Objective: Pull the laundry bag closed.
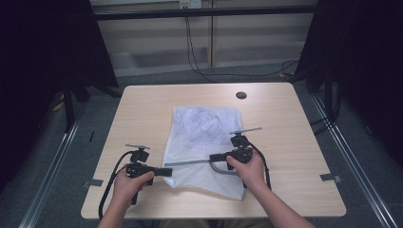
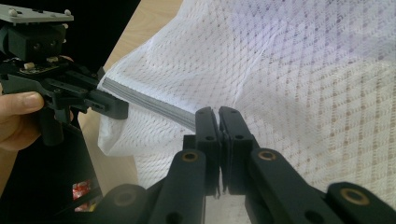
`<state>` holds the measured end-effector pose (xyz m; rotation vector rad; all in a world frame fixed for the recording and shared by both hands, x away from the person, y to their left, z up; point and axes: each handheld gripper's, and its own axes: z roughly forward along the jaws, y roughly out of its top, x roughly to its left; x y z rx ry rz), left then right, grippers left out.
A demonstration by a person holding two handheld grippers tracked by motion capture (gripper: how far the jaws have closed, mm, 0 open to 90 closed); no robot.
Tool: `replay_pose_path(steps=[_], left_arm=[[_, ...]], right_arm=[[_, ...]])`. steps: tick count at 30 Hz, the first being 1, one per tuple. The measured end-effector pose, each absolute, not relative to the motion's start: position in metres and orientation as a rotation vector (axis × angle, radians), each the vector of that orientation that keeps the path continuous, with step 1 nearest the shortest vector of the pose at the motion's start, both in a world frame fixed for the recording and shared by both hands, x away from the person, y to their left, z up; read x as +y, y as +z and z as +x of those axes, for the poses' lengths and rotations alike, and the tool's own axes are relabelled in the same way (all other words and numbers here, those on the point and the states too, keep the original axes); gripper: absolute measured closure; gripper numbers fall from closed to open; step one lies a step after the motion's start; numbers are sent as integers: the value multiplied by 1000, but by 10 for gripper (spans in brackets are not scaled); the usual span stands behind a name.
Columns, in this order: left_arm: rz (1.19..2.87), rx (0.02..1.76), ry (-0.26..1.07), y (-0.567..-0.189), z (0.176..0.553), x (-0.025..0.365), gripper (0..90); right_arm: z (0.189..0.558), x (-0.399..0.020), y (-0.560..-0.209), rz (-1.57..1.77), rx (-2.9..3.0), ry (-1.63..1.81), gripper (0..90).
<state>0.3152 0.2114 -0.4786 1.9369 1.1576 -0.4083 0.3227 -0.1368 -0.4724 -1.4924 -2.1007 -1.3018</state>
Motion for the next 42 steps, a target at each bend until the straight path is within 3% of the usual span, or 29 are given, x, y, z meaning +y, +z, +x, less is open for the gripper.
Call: replay_pose_path(steps=[42], left_arm=[[1931, 1165, -422, -478, 314, 213, 880]], right_arm=[[321, -143, -473, -1501, -2101, -1296, 871]])
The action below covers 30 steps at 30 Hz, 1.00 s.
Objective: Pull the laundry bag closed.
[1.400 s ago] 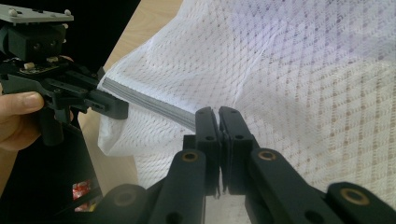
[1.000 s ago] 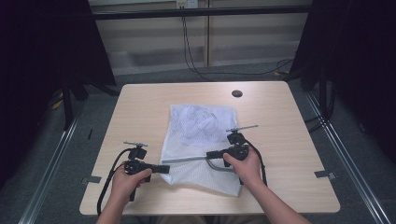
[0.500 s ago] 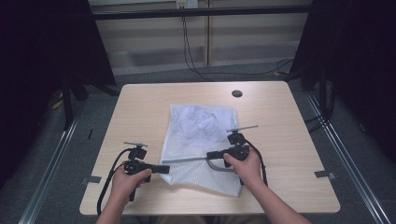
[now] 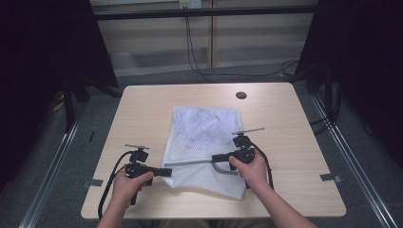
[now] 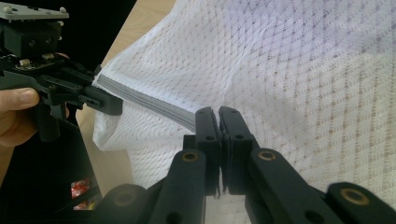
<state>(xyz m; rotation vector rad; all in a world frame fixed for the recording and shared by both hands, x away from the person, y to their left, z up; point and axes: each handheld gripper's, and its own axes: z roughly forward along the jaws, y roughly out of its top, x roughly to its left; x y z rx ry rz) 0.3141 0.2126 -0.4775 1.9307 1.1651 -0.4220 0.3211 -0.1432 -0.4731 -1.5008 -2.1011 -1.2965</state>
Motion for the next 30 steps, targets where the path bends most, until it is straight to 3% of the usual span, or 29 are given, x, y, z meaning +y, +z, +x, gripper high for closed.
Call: replay_pose_path(steps=[30], left_arm=[[1929, 1173, -405, -477, 314, 216, 880]], right_arm=[[318, -150, -474, -1497, -2093, -1307, 871]])
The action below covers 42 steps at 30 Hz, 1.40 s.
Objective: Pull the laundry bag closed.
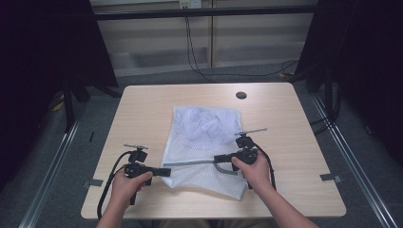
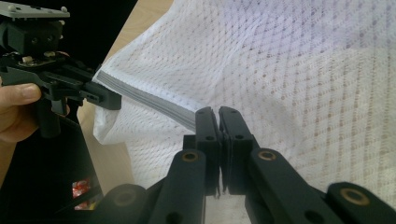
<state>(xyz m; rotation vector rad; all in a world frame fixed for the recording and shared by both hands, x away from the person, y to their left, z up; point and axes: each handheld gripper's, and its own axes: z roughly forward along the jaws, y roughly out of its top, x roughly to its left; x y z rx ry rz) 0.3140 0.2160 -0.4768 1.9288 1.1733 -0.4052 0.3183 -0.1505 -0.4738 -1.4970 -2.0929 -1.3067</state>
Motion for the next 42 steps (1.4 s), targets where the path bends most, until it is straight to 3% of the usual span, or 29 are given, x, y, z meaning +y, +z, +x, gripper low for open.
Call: replay_pose_path(steps=[42], left_arm=[[1924, 1181, -412, -476, 314, 218, 880]], right_arm=[[317, -168, -473, -1533, -2096, -1298, 871]])
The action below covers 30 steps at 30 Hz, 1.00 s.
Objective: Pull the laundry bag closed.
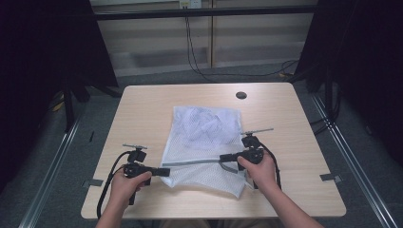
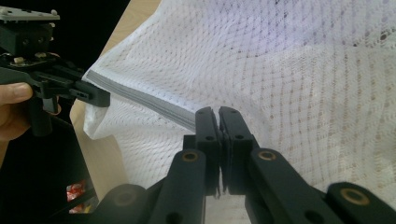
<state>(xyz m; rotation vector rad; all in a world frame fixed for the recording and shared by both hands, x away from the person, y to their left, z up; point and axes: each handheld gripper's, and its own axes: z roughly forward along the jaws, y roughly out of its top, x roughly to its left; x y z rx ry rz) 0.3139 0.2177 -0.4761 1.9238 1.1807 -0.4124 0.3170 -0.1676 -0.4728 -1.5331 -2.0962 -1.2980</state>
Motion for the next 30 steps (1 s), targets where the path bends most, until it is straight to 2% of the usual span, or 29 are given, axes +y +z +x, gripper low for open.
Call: replay_pose_path(steps=[30], left_arm=[[1927, 1177, -407, -475, 313, 219, 880]], right_arm=[[315, -176, -472, -1529, -2103, -1304, 871]])
